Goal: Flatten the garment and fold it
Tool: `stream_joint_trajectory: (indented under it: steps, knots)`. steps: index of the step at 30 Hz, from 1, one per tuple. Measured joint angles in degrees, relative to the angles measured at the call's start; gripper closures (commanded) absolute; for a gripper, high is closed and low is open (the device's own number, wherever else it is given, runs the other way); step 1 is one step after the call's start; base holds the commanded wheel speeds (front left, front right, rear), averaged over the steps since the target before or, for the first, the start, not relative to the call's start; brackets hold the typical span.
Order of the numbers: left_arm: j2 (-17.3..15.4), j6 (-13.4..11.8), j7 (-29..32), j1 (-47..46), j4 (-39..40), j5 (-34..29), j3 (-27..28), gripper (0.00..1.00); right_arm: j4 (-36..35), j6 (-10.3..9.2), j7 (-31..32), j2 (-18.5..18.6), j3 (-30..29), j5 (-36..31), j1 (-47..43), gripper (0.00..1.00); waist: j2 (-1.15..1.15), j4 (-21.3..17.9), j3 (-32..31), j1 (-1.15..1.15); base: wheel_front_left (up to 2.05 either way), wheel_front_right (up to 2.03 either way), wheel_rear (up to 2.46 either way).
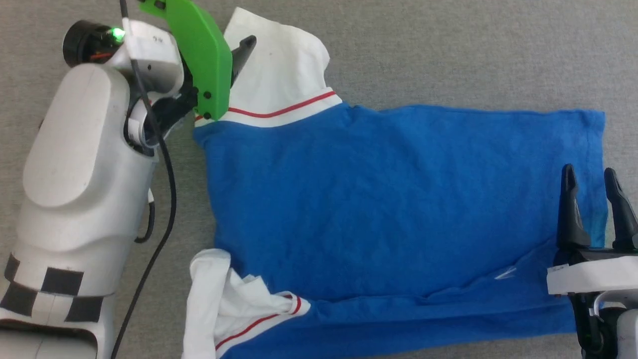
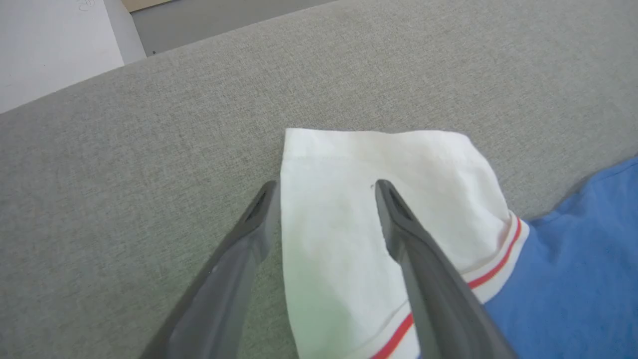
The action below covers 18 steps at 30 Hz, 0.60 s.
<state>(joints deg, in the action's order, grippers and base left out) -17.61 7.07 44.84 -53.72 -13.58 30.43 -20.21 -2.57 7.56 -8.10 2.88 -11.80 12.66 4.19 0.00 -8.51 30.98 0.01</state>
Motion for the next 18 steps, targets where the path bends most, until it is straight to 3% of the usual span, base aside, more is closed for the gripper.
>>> stream_joint_trajectory:
  steps: [14, 15, 16, 18]
  knots:
    - [-1.96, -1.45, -0.52, -4.68, -4.67, -4.12, -1.38, 0.00, 1.11, 0.00, -0.70, -0.01, 1.12, 1.15, 2.34, 0.00, 0.00, -3.17, 4.98, -0.01, 0.00, 0.00, 0.00]
    - [-1.93, -1.60, -0.43, -4.85, -4.90, -3.85, -1.24, 0.16, 1.16, 0.00, -0.84, -0.01, 1.08, 1.21, 2.48, 0.00, 0.00, -3.34, 5.15, -0.01, 0.00, 0.00, 0.00]
    - [-1.94, -1.58, -0.20, -4.88, -4.93, -3.56, -1.42, 1.00, 1.21, 0.00, -0.84, 0.00, 1.02, 1.23, 2.60, 0.00, 0.00, -3.44, 5.25, -0.01, 0.00, 0.00, 0.00]
    - [-2.03, -1.53, 0.47, -5.00, -5.08, -2.86, -1.46, 1.00, 1.21, 0.00, -0.84, -0.01, 0.87, 1.26, 2.83, 0.00, 0.00, -3.51, 5.31, -0.01, 0.00, 0.00, 0.00]
